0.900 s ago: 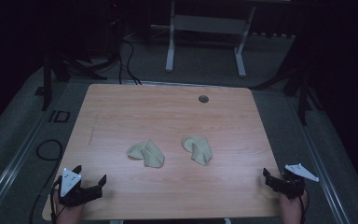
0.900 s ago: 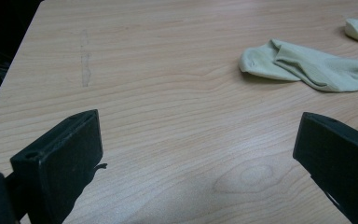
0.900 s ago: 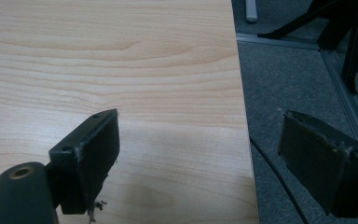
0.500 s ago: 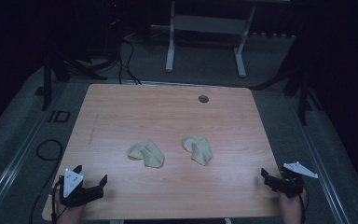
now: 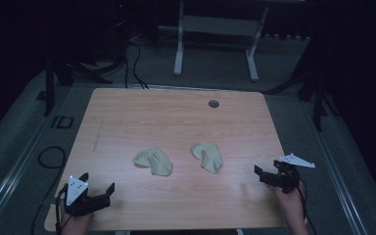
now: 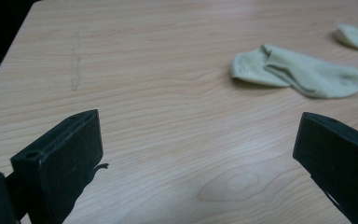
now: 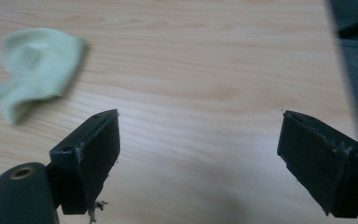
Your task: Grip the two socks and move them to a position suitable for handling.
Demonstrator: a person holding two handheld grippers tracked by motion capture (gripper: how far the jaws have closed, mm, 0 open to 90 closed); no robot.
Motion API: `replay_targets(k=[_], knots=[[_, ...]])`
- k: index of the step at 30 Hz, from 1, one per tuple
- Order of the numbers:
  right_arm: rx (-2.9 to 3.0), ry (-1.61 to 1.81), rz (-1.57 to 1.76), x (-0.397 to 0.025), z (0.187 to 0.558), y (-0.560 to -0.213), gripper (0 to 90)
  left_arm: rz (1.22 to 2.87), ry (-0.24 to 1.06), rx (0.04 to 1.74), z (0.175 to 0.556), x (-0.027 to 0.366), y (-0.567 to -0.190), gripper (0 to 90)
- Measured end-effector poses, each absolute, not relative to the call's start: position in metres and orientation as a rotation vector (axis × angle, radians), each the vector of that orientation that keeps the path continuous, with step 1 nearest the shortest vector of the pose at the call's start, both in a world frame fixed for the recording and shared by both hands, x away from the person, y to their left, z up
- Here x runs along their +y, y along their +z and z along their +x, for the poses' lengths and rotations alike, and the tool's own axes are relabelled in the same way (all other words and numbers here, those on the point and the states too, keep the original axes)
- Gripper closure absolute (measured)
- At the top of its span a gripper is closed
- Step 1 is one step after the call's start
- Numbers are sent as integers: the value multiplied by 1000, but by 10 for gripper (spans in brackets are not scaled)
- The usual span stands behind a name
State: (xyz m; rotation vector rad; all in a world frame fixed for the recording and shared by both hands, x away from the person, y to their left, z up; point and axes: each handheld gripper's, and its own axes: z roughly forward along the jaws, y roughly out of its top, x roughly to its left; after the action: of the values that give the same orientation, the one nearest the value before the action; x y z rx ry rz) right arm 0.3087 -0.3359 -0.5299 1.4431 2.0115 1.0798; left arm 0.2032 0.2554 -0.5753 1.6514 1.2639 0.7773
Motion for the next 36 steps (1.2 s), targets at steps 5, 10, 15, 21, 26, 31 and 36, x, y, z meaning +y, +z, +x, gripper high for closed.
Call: replay_targets(k=[5,10,15,21,26,31,36], knots=[[2096,1090,1381,-302,324,-527,142,1714,713,1279,204,248,-575,17],[2159,1092,1316,-271,338,-523,167,1686,701,1271,203,243,-571,16],[2195,1085,1284,-248,346,-523,193,1691,717,1270,202,241,-570,16],[2238,1069,1258,-218,360,-527,221,1735,681,1263,202,237,-572,16],[2271,1047,1258,-198,373,-533,224,1743,677,1247,201,234,-571,16],[2311,1010,1260,-180,385,-542,259,1731,672,1247,201,235,-571,16],[2330,966,1282,-170,395,-554,325,1731,668,1244,201,236,-571,16]])
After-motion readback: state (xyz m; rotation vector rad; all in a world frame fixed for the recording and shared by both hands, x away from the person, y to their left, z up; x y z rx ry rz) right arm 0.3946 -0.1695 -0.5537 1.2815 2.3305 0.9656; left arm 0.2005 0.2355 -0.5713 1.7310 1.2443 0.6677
